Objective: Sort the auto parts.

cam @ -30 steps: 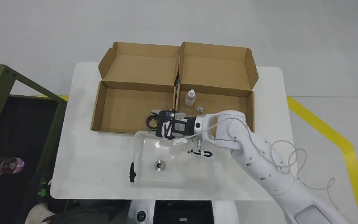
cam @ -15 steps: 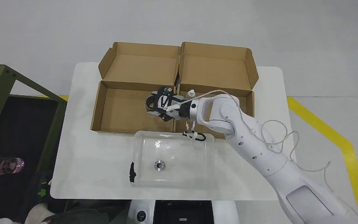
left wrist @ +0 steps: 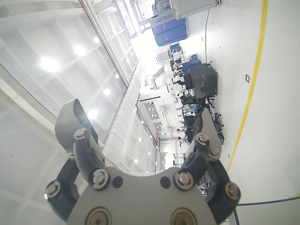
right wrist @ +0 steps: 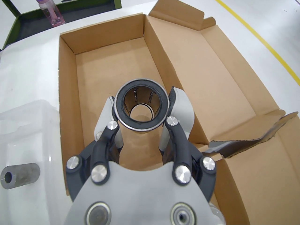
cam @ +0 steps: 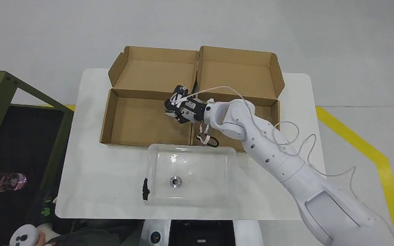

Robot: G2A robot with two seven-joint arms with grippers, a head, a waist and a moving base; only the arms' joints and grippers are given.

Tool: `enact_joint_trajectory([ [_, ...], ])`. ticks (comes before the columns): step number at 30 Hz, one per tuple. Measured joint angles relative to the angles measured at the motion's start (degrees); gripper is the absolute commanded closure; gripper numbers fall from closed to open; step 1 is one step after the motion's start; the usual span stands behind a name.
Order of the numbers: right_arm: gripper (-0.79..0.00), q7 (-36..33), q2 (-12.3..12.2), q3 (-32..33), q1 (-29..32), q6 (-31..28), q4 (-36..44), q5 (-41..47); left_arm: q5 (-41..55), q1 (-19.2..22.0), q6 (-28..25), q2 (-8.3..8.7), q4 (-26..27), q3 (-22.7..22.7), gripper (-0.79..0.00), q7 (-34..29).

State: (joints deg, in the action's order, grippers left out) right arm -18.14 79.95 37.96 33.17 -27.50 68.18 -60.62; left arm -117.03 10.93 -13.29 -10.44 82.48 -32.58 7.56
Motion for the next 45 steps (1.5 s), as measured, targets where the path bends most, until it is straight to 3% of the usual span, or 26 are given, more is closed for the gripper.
enact_joint_trajectory([
  [10,-0.003,0.41,2.59,-2.52,-2.10,3.81,-5.94,-2.71,0.00,0.00,0.00,0.00,0.00,0.00,-0.785,0.00],
  [13,-0.080,0.33,3.04,-2.87,-2.07,4.58,-6.49,-3.75,0.00,0.00,0.00,0.00,0.00,0.00,-0.785,0.00],
  [19,-0.132,-0.78,3.75,-3.26,-1.84,5.40,-7.51,-5.49,0.00,0.00,0.00,0.00,0.00,0.00,-0.785,0.00],
  [30,-0.363,-3.04,4.78,-3.70,-1.07,6.06,-7.76,-8.44,0.00,0.00,0.00,0.00,0.00,0.00,-0.785,0.00],
  [34,-0.391,-3.44,5.06,-3.44,-0.85,6.00,-8.05,-9.17,0.00,0.00,0.00,0.00,0.00,0.00,-0.785,0.00],
  [36,-0.542,-3.52,5.14,-3.21,-0.76,5.88,-8.03,-9.34,0.00,0.00,0.00,0.00,0.00,0.00,-0.785,0.00],
  [38,-0.582,-3.62,5.16,-2.78,-0.64,5.64,-7.51,-9.54,0.00,0.00,0.00,0.00,0.00,0.00,-0.785,0.00],
  [45,-0.640,-3.36,4.39,-0.61,1.11,3.07,-1.46,-10.80,0.00,0.00,0.00,0.00,0.00,0.00,-0.785,0.00],
])
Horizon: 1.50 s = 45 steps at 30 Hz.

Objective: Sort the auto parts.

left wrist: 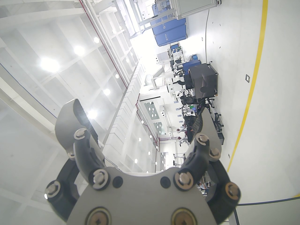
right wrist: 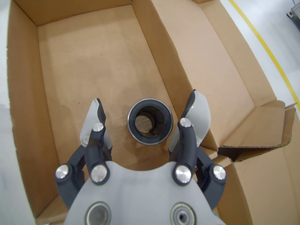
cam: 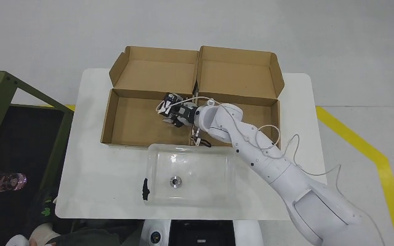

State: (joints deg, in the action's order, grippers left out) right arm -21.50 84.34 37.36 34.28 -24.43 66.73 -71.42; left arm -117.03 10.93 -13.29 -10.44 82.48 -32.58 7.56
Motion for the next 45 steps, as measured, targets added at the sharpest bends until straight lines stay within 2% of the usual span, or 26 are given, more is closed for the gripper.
enact_joint_trajectory([
  [4,-0.659,-0.82,-1.07,2.02,2.51,-2.66,6.44,-0.76,0.00,0.00,0.00,0.00,0.00,0.00,-0.785,0.00],
  [10,-0.619,-2.21,-3.20,5.83,7.85,-7.99,16.16,-1.91,0.00,0.00,0.00,0.00,0.00,0.00,-0.785,0.00],
  [12,-0.683,-2.67,-3.89,7.04,9.82,-9.71,19.20,-2.30,0.00,0.00,0.00,0.00,0.00,0.00,-0.785,0.00],
  [15,-0.720,-3.48,-5.00,8.90,13.24,-12.35,23.96,-3.05,0.00,0.00,0.00,0.00,0.00,0.00,-0.785,0.00],
  [22,-0.767,-4.31,-7.09,11.83,20.75,-17.22,32.44,-5.43,0.00,0.00,0.00,0.00,0.00,0.00,-0.785,0.00],
  [34,-0.785,-3.02,-9.03,11.59,28.48,-22.32,37.40,-10.96,0.00,0.00,0.00,0.00,0.00,0.00,-0.785,0.00],
  [45,-0.785,-1.13,-9.72,10.58,30.13,-22.89,35.00,-14.50,0.00,0.00,0.00,0.00,0.00,0.00,-0.785,0.00],
])
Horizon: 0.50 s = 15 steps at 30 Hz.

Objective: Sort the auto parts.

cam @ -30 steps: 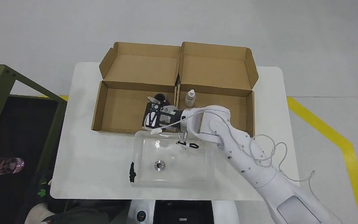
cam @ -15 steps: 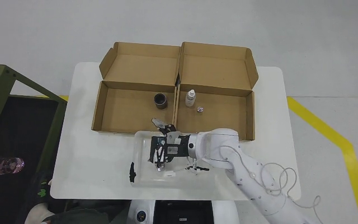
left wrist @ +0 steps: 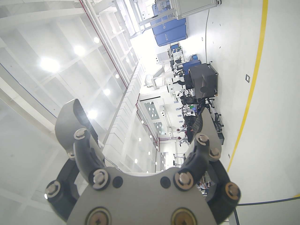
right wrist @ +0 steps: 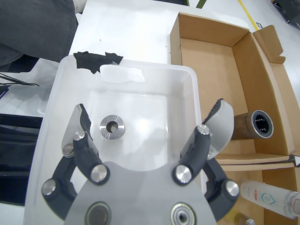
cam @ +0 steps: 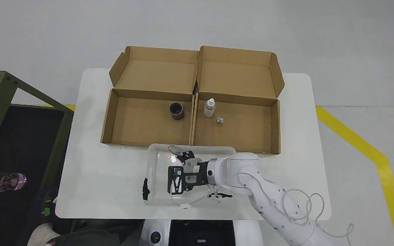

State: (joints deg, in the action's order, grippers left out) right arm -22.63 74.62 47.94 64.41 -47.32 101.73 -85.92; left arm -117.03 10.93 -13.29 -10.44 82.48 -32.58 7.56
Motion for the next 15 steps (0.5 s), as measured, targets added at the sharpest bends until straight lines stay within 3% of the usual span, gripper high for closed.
enact_joint_trajectory([
  [15,-0.785,1.96,-0.52,-1.82,0.78,0.12,-3.00,-3.56,0.00,0.00,0.00,0.00,0.00,0.00,-0.785,0.00],
])
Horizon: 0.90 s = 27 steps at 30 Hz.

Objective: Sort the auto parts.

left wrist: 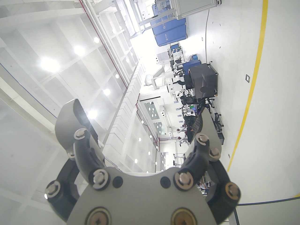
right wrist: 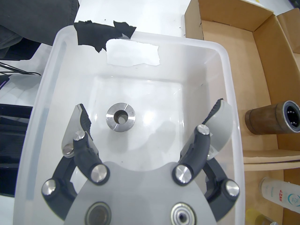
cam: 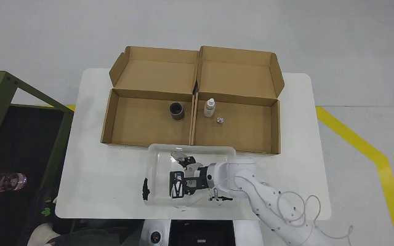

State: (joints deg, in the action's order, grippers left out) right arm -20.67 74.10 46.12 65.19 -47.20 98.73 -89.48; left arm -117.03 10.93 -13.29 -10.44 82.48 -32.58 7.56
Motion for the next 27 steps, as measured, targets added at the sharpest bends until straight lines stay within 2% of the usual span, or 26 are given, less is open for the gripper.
enact_joint_trajectory([
  [6,-0.779,0.07,0.11,-1.30,-0.40,0.54,-1.47,-0.87,0.00,0.00,0.00,0.00,0.00,0.00,-0.785,0.00],
  [13,-0.711,0.06,0.47,-3.07,-1.47,1.19,-3.56,-1.40,0.00,0.00,0.00,0.00,0.00,0.00,-0.785,0.00],
  [20,-0.505,-0.34,0.81,-4.15,-2.61,1.58,-5.45,-1.22,0.00,0.00,0.00,0.00,0.00,0.00,-0.785,0.00],
  [22,-0.385,-0.64,0.86,-4.37,-2.73,1.63,-5.58,-1.15,0.00,0.00,0.00,0.00,0.00,0.00,-0.785,0.00],
  [25,-0.323,-0.78,0.86,-4.52,-2.76,1.66,-5.60,-1.08,0.00,0.00,0.00,0.00,0.00,0.00,-0.785,0.00],
  [27,-0.215,-0.84,0.83,-4.55,-2.75,1.51,-5.57,-1.03,0.00,0.00,0.00,0.00,0.00,0.00,-0.785,0.00],
])
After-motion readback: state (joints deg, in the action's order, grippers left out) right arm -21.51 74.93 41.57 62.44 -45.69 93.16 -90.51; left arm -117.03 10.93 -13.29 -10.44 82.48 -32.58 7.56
